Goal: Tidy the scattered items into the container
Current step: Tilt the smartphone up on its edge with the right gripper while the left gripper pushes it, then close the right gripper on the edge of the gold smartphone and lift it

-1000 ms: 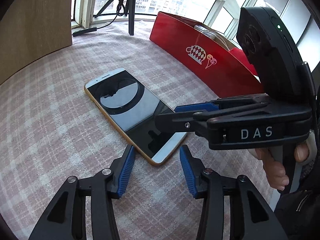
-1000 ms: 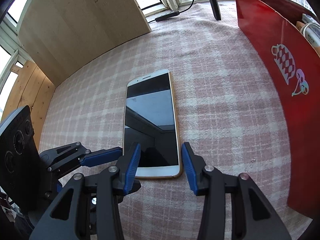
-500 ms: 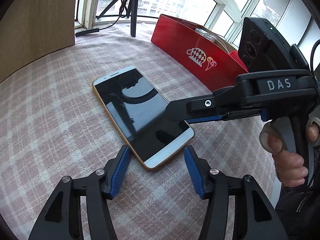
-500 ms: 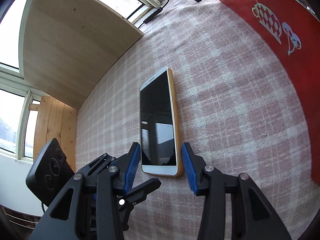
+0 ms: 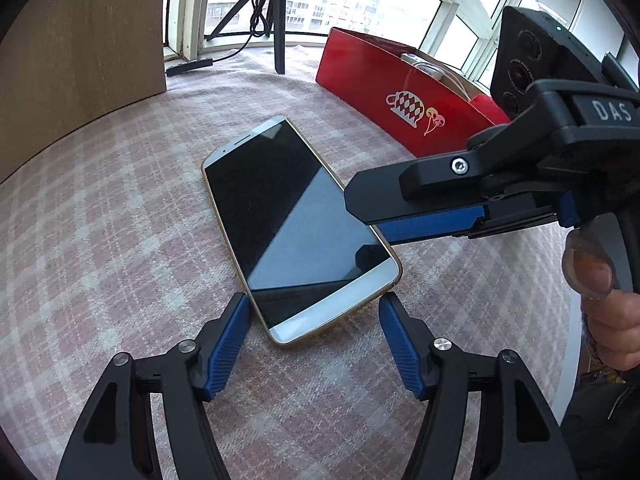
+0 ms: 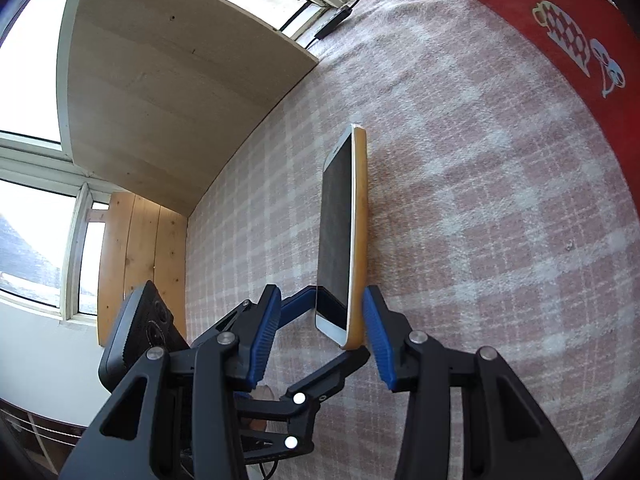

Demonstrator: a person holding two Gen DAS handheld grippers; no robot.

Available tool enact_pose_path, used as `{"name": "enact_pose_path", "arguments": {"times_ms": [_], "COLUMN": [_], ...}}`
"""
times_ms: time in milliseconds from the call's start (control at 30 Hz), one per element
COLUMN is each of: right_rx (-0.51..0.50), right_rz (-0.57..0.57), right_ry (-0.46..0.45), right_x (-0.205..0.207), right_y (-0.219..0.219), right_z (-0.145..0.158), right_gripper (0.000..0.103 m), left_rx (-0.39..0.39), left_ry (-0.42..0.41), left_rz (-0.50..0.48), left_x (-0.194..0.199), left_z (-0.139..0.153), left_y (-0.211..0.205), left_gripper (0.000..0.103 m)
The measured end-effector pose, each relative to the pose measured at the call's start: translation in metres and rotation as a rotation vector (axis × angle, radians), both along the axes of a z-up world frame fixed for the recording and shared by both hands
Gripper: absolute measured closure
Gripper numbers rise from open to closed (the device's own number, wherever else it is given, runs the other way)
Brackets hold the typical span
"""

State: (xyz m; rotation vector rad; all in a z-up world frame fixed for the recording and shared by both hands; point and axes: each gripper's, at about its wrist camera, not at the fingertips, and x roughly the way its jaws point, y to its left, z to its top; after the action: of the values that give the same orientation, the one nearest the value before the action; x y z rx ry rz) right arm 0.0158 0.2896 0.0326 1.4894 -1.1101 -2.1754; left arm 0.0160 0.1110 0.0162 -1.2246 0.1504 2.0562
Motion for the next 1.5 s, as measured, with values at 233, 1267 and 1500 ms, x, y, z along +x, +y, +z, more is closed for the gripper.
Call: {"name": "enact_pose_path", "arguments": {"times_ms": [233,1267,1500], "right_rx": [-0.003,0.26,0.187], "right_rz": [0.023,0.073,0.033], "right_ry": [0.009,0.013,0.007], "right_x": [-0.006,-0.053,-0.048], "right_y": [-0.009,-0.041,-0.025], "right_z": [0.003,-0.011,-0.014], "right_gripper": [0.061,0.09,0.092], "left_rx": [-0.006,0.13,0.124], "left_ry": [0.022,-0.074,-0.062], "left_rz": [0.056,0.13,0.091], "left_x": [-0.001,-0.01,-0.003], "left_z": [0.0,-0.002,0.007], "left_y": [-0.006,-0.026,-0.026], "left_gripper": [0.039,0.045,0.044]}}
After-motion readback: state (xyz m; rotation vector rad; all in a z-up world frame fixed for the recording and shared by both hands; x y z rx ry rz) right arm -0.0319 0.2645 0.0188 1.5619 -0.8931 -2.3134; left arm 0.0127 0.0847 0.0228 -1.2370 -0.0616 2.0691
